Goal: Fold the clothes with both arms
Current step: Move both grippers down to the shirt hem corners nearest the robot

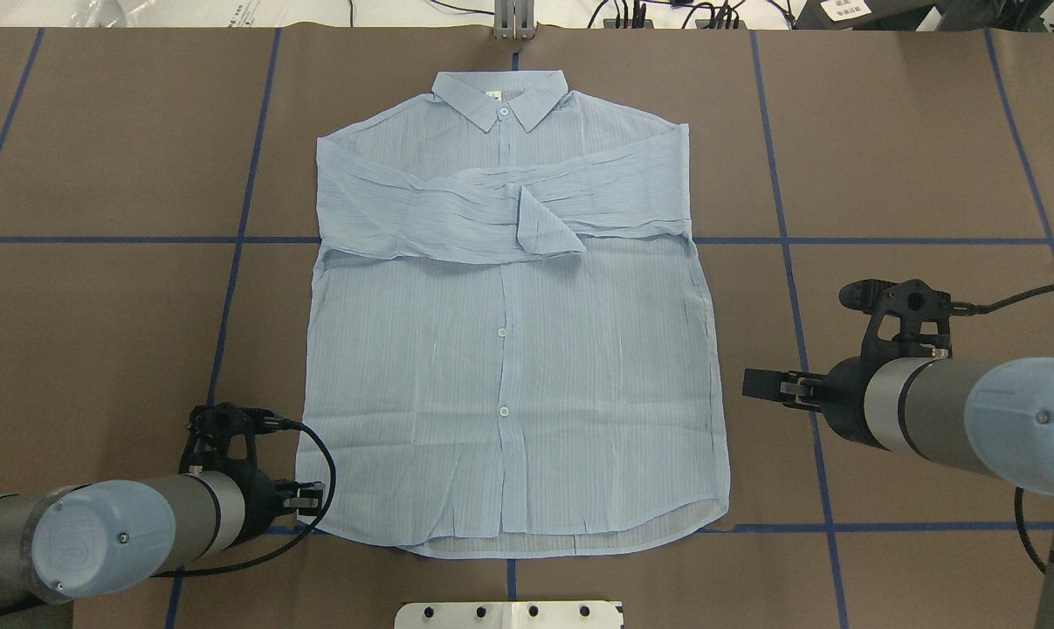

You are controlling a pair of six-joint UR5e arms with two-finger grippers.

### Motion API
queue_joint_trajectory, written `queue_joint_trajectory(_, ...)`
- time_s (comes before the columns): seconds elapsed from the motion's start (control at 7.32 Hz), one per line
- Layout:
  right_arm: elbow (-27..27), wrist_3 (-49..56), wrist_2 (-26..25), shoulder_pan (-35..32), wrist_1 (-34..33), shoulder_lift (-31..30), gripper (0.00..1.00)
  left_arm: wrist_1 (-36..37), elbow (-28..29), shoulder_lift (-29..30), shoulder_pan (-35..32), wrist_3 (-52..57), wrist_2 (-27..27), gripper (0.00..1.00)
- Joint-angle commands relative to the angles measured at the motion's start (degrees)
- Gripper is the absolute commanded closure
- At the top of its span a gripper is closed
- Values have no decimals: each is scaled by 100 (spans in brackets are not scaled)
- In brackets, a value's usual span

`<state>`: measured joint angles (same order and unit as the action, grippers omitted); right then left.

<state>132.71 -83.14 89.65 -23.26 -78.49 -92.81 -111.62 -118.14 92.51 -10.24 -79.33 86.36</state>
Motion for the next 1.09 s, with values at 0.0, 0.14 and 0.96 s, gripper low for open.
queue_joint_trajectory(0.0, 0, 0, -53, 59, 0, 0, 0, 166, -43, 4, 91, -13, 3, 59)
queue_joint_trajectory(0.14, 0, 0, -62, 76, 0, 0, 0, 166, -43, 12, 118, -13, 3, 59)
queue_joint_trajectory(0.96, -17, 0, -62, 111, 0, 0, 0, 289, 36, 197, 276, -13, 3, 83)
